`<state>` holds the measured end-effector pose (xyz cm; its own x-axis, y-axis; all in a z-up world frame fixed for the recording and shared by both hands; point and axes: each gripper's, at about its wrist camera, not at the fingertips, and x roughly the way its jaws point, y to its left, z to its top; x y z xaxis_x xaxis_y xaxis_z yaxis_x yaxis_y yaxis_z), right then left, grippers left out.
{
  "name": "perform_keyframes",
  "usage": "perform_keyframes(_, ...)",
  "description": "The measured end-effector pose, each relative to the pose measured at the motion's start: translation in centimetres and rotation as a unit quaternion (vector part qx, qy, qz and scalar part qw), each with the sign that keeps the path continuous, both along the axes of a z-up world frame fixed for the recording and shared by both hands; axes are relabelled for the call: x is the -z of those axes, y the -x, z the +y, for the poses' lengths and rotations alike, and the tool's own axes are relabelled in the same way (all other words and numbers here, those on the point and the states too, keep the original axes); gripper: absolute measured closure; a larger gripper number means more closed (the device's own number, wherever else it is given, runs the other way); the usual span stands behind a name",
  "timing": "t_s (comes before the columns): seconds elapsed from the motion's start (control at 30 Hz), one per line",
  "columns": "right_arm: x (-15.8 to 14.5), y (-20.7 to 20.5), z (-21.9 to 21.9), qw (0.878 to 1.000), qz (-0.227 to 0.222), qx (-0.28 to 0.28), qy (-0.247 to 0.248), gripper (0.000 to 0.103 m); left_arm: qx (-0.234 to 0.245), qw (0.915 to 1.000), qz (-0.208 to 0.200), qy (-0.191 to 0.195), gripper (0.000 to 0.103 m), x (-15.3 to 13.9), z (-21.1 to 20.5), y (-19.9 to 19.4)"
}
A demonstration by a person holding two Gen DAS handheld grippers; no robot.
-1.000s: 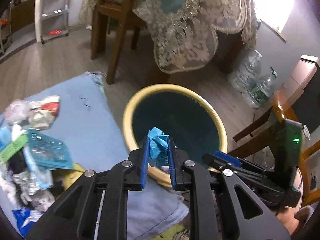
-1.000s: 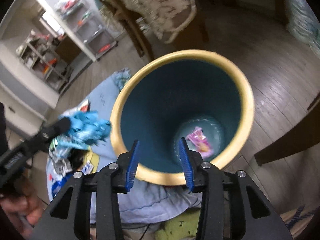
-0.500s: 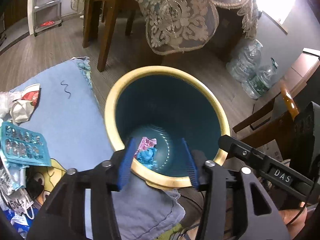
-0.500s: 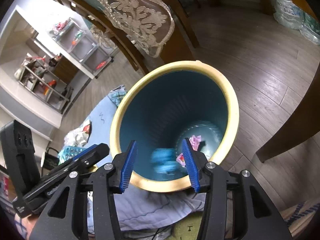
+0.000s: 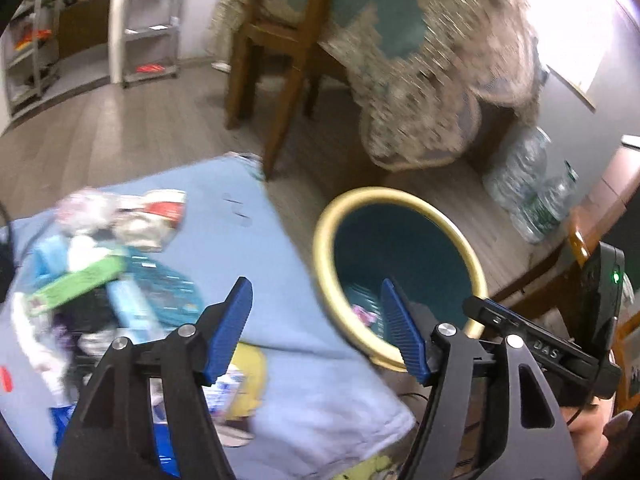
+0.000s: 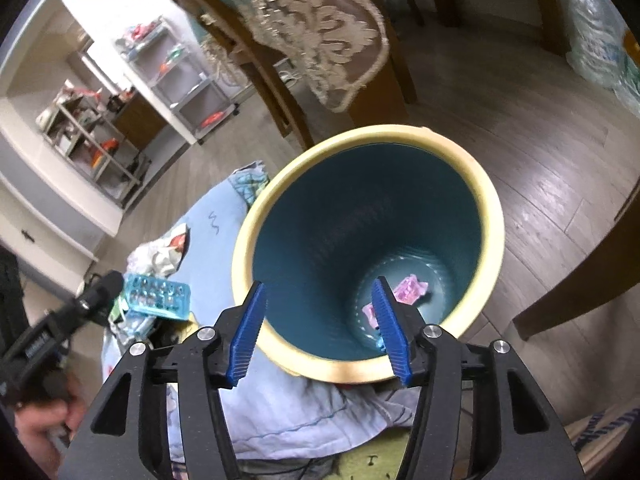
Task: Collect trash
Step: 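Grasp the white tissue with the left tool while the right tool grasps the clear plastic bag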
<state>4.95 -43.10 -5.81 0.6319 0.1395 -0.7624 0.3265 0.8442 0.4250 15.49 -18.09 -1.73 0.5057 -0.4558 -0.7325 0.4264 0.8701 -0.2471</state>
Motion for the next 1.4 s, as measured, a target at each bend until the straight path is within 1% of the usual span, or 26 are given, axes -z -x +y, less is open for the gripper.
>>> perform_keyframes(0.17,-0.6,-0.3,1.6,1.0,-0.007,-0.022,0.014,0.044,-0.071,0.9974,-0.008,0.003,0.036,-0.8,5.9,-0.7)
perform_keyframes(0.23,-0.7,-0.4,2.1,0.999,-0.01,-0.03,0.02,0.044,-0.101,0.9949,-0.005,0.002,0.036,-0.7,8.3,-0.9)
perform_keyframes(0.33,-0.9,-0.7,3.0,0.999,-0.011,-0.041,0.023,0.044,-0.149,0.9889,0.005,-0.005,0.036,-0.1,11.9,-1.1)
perform_keyframes(0.4,-1.0,-0.9,3.7,0.998,-0.012,-0.048,0.025,0.043,-0.184,0.9828,0.014,-0.01,0.036,0.5,14.4,-1.1)
perform_keyframes(0.5,-1.0,-1.2,4.9,0.998,-0.012,-0.062,0.027,0.043,-0.235,0.9714,0.031,-0.022,0.036,1.7,18.0,-1.2)
perform_keyframes(0.57,-1.1,-1.5,5.8,0.997,-0.012,-0.074,0.027,0.043,-0.269,0.9615,0.046,-0.032,0.036,2.8,20.2,-1.2)
perform_keyframes(0.63,-1.1,-1.8,6.6,0.996,-0.012,-0.083,0.029,0.043,-0.297,0.952,0.067,-0.031,0.037,4.0,22.2,-1.5)
perform_keyframes(0.73,-1.1,-2.1,8.1,0.994,-0.01,-0.1,0.033,0.043,-0.315,0.9443,0.091,-0.028,0.037,5.9,23.9,-2.1)
perform_keyframes(0.9,-1.3,-2.3,10.2,0.991,-0.01,-0.125,0.047,0.043,-0.31,0.9429,0.115,-0.044,0.037,8.3,24.5,-3.2)
perform_keyframes(0.97,-1.5,-2.3,10.9,0.989,-0.01,-0.134,0.053,0.043,-0.312,0.9405,0.13,-0.036,0.039,9.3,24.9,-3.6)
perform_keyframes(1.07,-1.7,-2.2,11.8,0.988,-0.01,-0.145,0.059,0.043,-0.301,0.941,0.153,-0.03,0.048,10.7,24.7,-4.0)
perform_keyframes(1.13,-1.9,-2.3,12.3,0.986,-0.013,-0.151,0.063,0.043,-0.296,0.9415,0.157,-0.034,0.062,11.3,24.8,-3.9)
perform_keyframes(1.17,-2.0,-2.3,12.5,0.986,-0.014,-0.154,0.065,0.043,-0.296,0.9422,0.152,-0.04,0.064,11.3,24.8,-3.7)
perform_keyframes(1.23,-2.2,-2.5,13.1,0.984,-0.016,-0.163,0.067,0.043,-0.296,0.9423,0.153,-0.033,0.069,11.1,24.9,-3.6)
perform_keyframes(1.33,-2.6,-3.0,14.2,0.981,-0.019,-0.179,0.07,0.043,-0.31,0.94,0.139,-0.027,0.07,10.3,25.6,-3.0)
perform_keyframes(1.4,-2.9,-3.5,15.1,0.979,-0.02,-0.191,0.074,0.043,-0.325,0.9366,0.131,-0.011,0.07,9.4,26.4,-2.5)
